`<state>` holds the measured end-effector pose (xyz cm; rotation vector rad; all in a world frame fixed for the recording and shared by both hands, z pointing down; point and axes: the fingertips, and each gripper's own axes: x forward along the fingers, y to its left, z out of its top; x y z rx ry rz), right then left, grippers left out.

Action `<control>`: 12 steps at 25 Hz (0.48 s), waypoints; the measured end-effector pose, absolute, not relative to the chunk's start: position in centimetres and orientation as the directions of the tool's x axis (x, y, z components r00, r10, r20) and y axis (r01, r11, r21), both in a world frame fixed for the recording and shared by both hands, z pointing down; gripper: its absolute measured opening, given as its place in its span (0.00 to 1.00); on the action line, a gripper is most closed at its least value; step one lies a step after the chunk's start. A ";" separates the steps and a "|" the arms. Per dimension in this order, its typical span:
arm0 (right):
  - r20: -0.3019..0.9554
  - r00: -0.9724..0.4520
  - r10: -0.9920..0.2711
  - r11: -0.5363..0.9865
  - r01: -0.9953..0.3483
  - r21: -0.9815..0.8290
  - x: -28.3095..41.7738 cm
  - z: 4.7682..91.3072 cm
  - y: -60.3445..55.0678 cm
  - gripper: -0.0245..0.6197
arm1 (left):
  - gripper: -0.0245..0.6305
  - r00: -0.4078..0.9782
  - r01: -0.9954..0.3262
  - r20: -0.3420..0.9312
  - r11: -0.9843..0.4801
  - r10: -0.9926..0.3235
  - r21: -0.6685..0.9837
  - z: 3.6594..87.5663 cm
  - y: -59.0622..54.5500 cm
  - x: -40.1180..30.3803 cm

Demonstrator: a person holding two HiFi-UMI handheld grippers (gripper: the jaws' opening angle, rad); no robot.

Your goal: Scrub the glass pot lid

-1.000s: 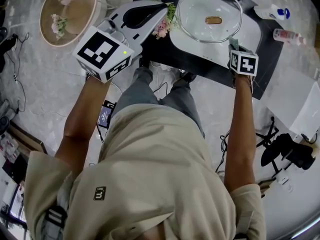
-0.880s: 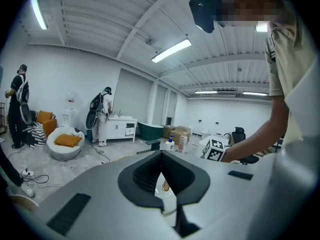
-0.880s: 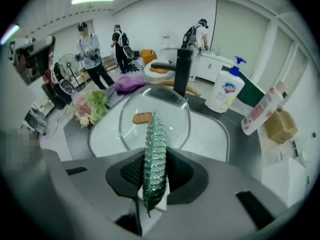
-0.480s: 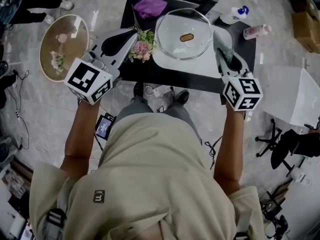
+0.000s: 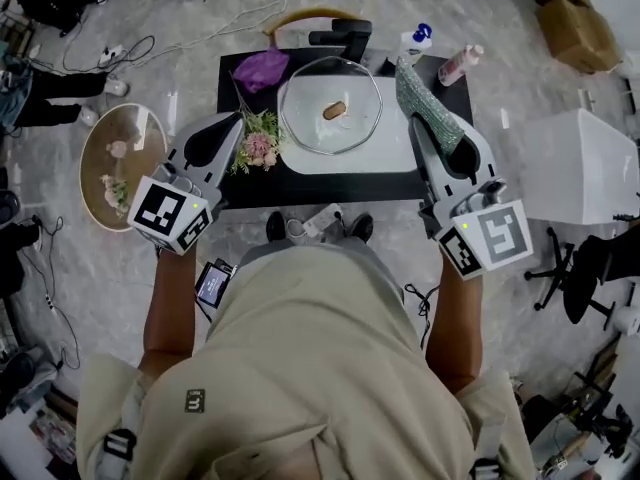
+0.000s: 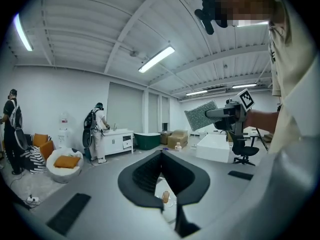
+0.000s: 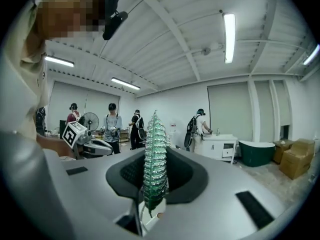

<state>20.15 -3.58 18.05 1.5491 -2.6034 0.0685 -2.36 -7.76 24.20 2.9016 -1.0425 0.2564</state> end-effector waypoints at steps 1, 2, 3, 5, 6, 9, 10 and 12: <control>0.107 -0.464 -0.879 0.469 -0.882 0.030 20.4 17.4 -3.2 0.16 | 0.06 0.762 -0.632 0.169 -0.774 -0.625 -0.014 24.0 -7.5 -2.3; 0.099 -0.457 -0.884 0.462 -0.886 0.036 20.6 17.0 -2.9 0.16 | 0.06 0.764 -0.630 0.168 -0.776 -0.623 -0.015 23.9 -7.3 -2.2; 0.094 -0.451 -0.888 0.456 -0.889 0.035 20.8 16.7 -2.6 0.16 | 0.06 0.766 -0.627 0.170 -0.779 -0.620 -0.015 23.8 -7.2 -2.1; 0.091 -0.441 -0.893 0.445 -0.895 0.029 21.3 16.5 -2.1 0.16 | 0.06 0.769 -0.621 0.177 -0.784 -0.614 -0.020 23.6 -6.9 -1.8; 0.090 -0.437 -0.895 0.440 -0.897 0.028 21.5 16.5 -1.9 0.16 | 0.06 0.769 -0.620 0.181 -0.784 -0.613 -0.019 23.5 -6.7 -1.7; 0.091 -0.421 -0.902 0.425 -0.905 0.025 22.3 16.4 -1.2 0.16 | 0.06 0.770 -0.619 0.187 -0.785 -0.611 -0.014 23.4 -6.3 -1.5; 0.093 -0.414 -0.906 0.417 -0.908 0.024 22.6 16.5 -0.9 0.16 | 0.06 0.772 -0.616 0.186 -0.787 -0.608 -0.015 23.5 -6.3 -1.4; 0.097 -0.396 -0.913 0.400 -0.916 0.020 23.2 16.7 -0.6 0.16 | 0.06 0.777 -0.609 0.187 -0.793 -0.601 -0.016 23.5 -6.3 -1.0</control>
